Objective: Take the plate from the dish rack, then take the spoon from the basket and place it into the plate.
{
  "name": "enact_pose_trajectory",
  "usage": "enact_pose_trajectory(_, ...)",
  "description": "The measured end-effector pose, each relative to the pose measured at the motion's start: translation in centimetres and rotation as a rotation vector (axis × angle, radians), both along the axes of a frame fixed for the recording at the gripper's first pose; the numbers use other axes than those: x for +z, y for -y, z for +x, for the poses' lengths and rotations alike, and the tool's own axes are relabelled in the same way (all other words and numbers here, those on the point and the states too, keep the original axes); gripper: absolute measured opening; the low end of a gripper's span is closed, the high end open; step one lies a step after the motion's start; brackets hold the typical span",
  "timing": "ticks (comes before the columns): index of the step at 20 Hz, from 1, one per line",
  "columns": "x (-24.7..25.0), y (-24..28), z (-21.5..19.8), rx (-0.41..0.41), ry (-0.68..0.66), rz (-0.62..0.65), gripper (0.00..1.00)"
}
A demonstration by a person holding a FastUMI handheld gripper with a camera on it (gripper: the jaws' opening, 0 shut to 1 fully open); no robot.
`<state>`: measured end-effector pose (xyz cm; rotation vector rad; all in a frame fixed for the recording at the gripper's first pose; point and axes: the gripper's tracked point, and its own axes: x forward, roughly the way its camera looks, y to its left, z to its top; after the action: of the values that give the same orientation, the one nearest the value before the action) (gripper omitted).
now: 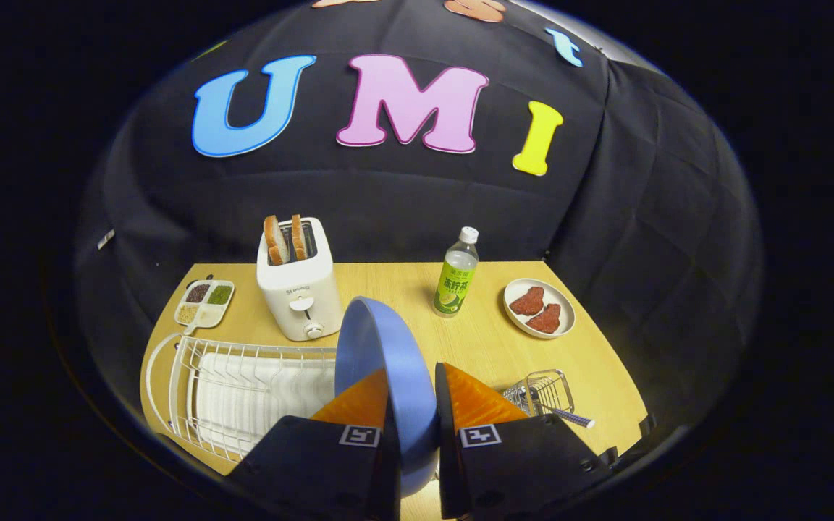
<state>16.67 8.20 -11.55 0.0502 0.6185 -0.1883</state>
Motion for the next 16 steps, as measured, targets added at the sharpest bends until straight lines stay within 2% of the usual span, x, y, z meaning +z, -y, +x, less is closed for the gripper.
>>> enact_pose_trajectory(4,1.4,3.3,-3.1,0.024,0.016,0.135,0.25)
enact_pose_trajectory(9,1.4,7.1,-9.4,0.059,0.016,0.309,0.25)
enact_pose_trajectory(13,-1.8,10.1,-15.5,0.077,-0.026,0.385,0.25)
enact_pose_trajectory(16,-5.5,12.1,-19.2,0.059,-0.077,0.455,0.25)
